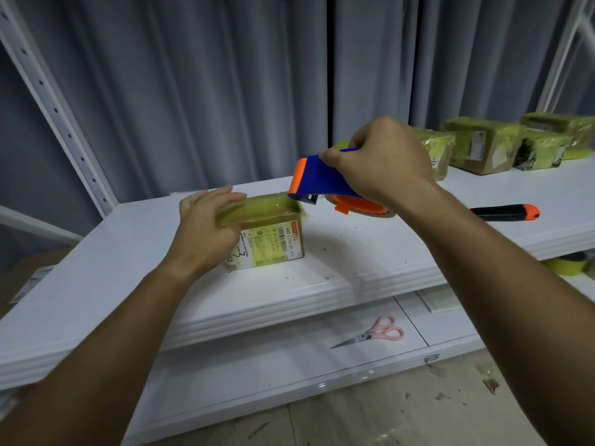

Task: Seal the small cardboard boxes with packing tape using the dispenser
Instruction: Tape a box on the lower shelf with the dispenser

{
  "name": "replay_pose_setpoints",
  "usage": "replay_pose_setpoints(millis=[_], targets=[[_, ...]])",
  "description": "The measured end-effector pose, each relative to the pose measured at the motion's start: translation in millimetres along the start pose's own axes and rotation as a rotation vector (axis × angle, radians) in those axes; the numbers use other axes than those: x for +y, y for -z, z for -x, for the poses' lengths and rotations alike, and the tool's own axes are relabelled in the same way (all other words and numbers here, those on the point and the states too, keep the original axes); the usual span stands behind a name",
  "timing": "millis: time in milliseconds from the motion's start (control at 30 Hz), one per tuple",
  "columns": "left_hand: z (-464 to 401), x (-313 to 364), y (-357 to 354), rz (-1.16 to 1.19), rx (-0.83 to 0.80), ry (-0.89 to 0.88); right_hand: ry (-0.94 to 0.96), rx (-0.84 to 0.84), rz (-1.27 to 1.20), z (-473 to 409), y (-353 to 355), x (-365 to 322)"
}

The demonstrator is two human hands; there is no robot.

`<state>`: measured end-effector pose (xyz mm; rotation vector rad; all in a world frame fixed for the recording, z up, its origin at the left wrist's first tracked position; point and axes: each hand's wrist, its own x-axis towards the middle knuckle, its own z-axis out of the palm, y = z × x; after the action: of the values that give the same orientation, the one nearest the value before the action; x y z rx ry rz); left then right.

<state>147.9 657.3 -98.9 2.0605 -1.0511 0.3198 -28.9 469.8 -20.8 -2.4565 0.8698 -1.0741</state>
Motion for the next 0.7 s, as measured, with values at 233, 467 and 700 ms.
replay_pose_setpoints(millis=[233, 467, 700], targets=[[0.6, 7.1, -11.0, -0.097, -0.069, -0.121, 0.001, 0.008, -0.025, -2.4, -4.7, 1.0], [0.8, 6.6, -8.3, 0.089, 0.037, -0.084, 0.005, 0.044, -0.053, -1.5, -5.7, 2.8], [-1.9, 30.8, -30.6, -0.204, -0.030, -0.068, 0.015, 0.064, -0.071, -2.7, -10.2, 7.2]])
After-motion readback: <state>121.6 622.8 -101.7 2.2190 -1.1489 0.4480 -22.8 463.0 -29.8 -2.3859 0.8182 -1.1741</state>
